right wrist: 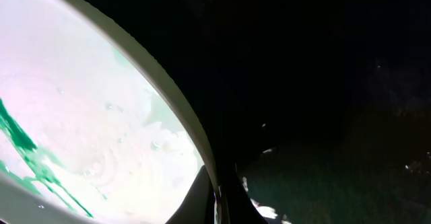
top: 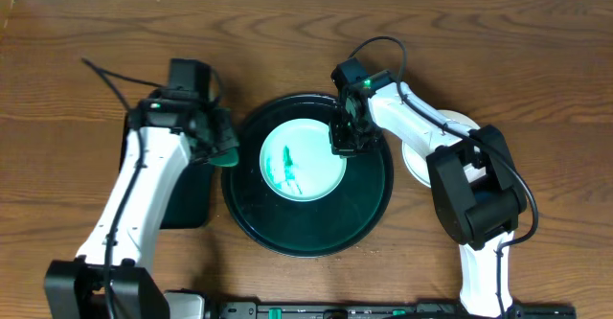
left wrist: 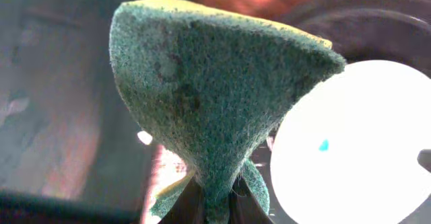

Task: Clean dirty plates on tray and stack at the side
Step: 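Scrub the last plate with the sponge in the left gripper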

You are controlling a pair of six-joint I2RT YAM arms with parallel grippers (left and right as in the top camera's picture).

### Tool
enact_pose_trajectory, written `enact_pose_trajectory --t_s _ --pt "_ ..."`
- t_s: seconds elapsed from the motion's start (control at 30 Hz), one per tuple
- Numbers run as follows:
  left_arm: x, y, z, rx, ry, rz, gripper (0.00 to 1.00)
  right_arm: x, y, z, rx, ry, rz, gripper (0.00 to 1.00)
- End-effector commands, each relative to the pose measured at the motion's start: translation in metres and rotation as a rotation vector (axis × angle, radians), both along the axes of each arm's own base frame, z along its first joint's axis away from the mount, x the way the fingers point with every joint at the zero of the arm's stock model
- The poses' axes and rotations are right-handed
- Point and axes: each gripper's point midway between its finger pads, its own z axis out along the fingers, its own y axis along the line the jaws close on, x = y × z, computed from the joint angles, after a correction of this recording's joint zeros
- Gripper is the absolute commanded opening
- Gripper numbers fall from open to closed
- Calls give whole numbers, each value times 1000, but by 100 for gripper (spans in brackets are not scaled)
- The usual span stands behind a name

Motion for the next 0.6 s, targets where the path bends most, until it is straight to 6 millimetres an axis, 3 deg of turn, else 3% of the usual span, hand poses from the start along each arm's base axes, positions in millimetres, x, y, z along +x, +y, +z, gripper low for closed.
enact_pose_trajectory --t_s 0.0,0.13,0.27,0.43,0.57 --pt "10 -34 -2 -58 -15 -86 7 -1 -1 -1 -15 -9 2 1" --pt "13 -70 -17 -121 10 -173 7 -1 -1 -1 -15 -9 1 1" --pt "5 -102 -45 -167 93 -248 7 -1 -1 -1 -15 -9 1 1" --pt "-3 -122 -92 -151 201 -284 7 -1 -1 -1 -15 -9 2 1" --pt "-21 -136 -114 -224 316 -297 7 -1 -1 -1 -15 -8 2 1"
